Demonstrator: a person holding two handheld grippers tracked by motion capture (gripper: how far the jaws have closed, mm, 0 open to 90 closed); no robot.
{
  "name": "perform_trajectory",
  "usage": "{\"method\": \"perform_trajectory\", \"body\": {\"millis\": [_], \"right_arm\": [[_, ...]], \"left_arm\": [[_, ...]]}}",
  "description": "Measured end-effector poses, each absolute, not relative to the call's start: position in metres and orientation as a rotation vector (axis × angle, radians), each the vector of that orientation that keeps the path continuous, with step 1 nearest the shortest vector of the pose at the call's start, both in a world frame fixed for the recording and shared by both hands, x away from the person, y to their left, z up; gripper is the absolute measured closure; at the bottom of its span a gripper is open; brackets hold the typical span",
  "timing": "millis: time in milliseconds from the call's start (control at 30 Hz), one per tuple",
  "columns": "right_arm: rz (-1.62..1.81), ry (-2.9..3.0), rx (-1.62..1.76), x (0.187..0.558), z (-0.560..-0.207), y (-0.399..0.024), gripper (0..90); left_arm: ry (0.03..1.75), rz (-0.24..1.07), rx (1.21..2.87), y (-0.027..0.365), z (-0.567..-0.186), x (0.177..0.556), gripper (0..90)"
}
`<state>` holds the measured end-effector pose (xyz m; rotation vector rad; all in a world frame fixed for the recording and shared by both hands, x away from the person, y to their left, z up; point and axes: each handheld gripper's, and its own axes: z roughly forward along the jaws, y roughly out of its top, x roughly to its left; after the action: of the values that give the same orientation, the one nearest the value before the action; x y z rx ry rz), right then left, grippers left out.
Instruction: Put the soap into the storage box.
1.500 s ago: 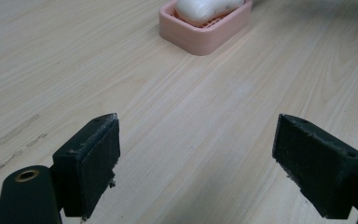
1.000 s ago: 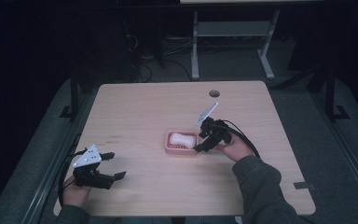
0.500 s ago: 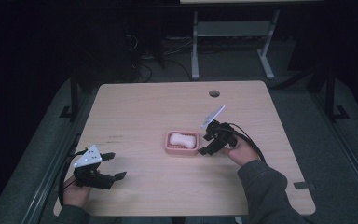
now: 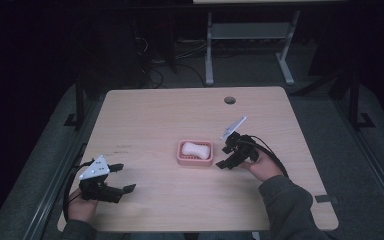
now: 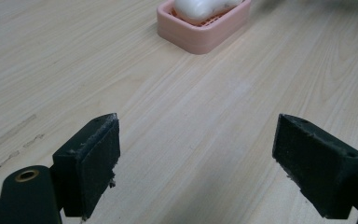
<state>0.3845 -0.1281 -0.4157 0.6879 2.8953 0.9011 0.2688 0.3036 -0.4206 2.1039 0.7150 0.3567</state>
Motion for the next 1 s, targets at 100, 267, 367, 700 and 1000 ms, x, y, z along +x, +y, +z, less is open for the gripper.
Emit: {"method": "perform_trajectory", "body": {"millis": [100,267,367,700,1000], "right_arm": [[0.902,2.893,0.685,0.383,-0.414,-0.129,31.5],[0.898,2.894,0.678,0.38,-0.413,-0.13,31.3],[0.902,2.89,0.682,0.378,-0.413,-0.131,31.3],[0.915,2.89,0.71,0.373,-0.419,-0.14,31.3],[0.913,2.89,0.72,0.368,-0.422,-0.143,31.3]], "left_arm": [[0.717,0.356,2.102,0.304,-0.421,0.269,14.8],[0.715,0.357,2.104,0.304,-0.42,0.269,14.8],[0.716,0.357,2.104,0.304,-0.42,0.269,14.8],[0.71,0.358,2.113,0.303,-0.421,0.269,14.8],[0.716,0.354,2.107,0.304,-0.421,0.269,14.8]]}}
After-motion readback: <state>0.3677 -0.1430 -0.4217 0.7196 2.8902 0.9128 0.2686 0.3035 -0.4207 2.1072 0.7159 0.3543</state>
